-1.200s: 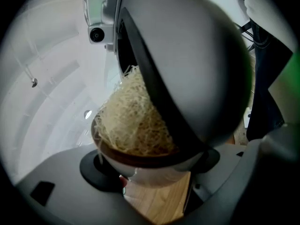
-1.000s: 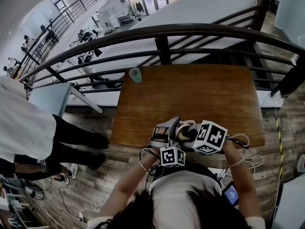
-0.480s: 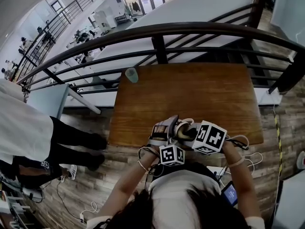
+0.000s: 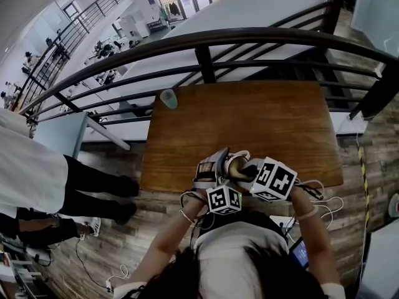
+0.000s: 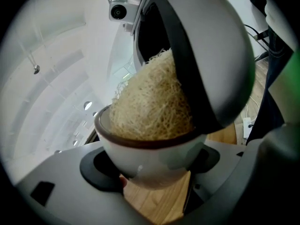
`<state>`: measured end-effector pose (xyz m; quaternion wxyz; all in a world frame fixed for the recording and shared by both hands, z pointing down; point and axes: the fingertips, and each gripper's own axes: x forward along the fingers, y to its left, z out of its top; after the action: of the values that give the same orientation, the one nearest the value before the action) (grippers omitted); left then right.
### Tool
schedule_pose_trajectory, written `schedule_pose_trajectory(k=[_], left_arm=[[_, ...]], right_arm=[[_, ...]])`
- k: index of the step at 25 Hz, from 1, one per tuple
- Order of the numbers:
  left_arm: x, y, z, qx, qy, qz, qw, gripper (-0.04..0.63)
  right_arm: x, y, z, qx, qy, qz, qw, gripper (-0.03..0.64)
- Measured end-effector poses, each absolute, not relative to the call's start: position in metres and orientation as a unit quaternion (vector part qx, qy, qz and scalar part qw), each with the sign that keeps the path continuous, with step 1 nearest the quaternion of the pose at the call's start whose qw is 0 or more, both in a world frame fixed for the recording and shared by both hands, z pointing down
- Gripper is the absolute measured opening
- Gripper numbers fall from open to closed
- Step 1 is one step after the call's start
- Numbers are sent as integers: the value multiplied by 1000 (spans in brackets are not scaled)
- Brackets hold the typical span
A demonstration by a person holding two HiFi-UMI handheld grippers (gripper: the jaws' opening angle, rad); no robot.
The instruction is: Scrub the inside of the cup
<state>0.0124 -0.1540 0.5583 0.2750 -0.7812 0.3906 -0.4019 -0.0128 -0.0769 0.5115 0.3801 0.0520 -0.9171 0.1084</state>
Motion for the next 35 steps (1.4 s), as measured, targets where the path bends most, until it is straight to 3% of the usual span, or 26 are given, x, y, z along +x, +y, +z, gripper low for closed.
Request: schedule_pose_trajectory(k=[10,24,35], left_arm=[[14,-158,561,-788,410,-395,233,403],[5,-166,545,-807,460,-353,112,403],[-4,-183,558,-814,476,-325,74,403]], right_arm=[[-6,-82,508,87,-925,106,356,75],[-6,-99,488,155,-939,87,294,75],[-1,-119,474,200,-943,87,250,75]])
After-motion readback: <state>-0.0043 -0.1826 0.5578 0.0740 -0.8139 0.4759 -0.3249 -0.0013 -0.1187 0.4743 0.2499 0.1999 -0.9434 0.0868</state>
